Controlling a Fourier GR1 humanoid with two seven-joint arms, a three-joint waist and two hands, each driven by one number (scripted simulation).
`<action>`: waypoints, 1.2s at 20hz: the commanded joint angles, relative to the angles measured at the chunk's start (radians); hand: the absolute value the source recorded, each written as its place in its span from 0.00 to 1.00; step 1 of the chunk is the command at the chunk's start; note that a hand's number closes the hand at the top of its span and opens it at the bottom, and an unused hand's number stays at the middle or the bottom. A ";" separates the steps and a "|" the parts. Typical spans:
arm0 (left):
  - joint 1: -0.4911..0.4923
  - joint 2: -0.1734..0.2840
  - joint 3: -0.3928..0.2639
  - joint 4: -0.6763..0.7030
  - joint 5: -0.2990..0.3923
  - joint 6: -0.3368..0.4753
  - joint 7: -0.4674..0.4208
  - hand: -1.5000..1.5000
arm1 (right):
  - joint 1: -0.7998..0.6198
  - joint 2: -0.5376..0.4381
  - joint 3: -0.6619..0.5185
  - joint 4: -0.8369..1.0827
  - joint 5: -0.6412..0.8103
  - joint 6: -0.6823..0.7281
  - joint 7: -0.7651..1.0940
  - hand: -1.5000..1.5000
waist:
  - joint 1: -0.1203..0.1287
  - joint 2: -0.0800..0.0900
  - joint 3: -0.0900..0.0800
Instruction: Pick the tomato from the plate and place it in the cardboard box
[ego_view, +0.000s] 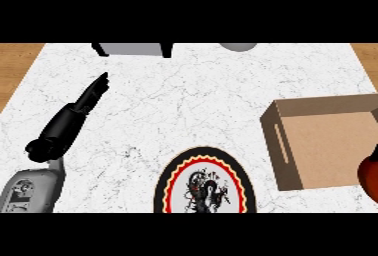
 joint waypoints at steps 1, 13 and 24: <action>0.000 -0.023 -0.027 -0.012 -0.018 0.012 0.011 0.50 | -0.114 -0.102 0.061 0.183 0.077 0.105 0.013 1.00 | 0.019 0.003 0.001; -0.022 0.000 0.015 0.004 -0.004 -0.002 0.006 0.50 | -0.457 -0.118 0.301 0.716 0.364 0.251 -0.256 0.00 | 0.009 0.000 0.002; -0.015 -0.015 0.003 -0.009 -0.020 0.014 0.019 0.50 | -0.515 0.098 0.221 0.905 -0.052 0.402 -0.481 0.00 | -0.007 0.000 0.003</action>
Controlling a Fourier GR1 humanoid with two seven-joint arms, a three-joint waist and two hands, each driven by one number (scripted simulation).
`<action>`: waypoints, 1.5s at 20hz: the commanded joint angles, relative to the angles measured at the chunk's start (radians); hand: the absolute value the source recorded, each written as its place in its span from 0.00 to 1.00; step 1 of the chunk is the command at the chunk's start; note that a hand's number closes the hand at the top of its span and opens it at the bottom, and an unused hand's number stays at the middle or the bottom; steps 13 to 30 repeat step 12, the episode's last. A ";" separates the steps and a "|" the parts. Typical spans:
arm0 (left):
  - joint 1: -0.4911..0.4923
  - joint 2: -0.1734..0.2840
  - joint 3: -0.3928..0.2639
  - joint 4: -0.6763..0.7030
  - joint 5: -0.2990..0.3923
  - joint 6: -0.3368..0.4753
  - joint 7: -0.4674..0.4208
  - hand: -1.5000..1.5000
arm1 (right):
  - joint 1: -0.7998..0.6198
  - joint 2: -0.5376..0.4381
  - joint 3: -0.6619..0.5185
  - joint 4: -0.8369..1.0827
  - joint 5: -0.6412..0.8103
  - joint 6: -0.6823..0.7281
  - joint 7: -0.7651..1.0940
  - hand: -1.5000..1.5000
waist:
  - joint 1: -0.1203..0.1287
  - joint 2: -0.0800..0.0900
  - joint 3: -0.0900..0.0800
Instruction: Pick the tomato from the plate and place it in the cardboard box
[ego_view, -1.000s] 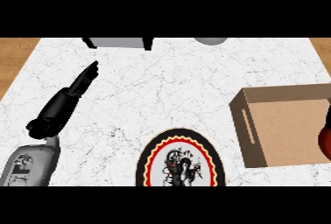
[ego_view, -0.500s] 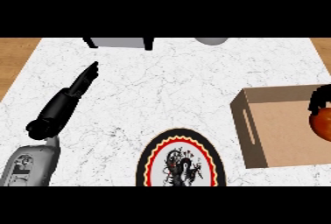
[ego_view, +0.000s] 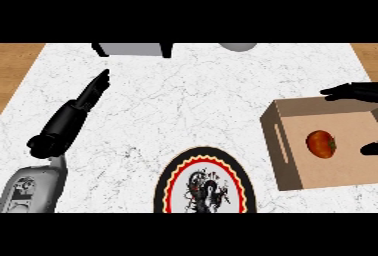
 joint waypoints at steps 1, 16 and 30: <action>0.015 0.006 0.005 -0.007 0.007 -0.008 -0.005 0.50 | -0.001 0.118 -0.086 0.096 -0.270 0.203 -0.065 0.00 | 0.003 0.001 0.001; -0.029 -0.010 0.000 0.046 -0.006 0.002 -0.025 0.50 | -0.238 0.122 -0.259 0.472 -0.701 0.441 0.387 0.00 | 0.003 0.005 -0.001; -0.029 -0.010 0.000 0.046 -0.006 0.002 -0.025 0.50 | -0.238 0.122 -0.259 0.472 -0.701 0.441 0.387 0.00 | 0.003 0.005 -0.001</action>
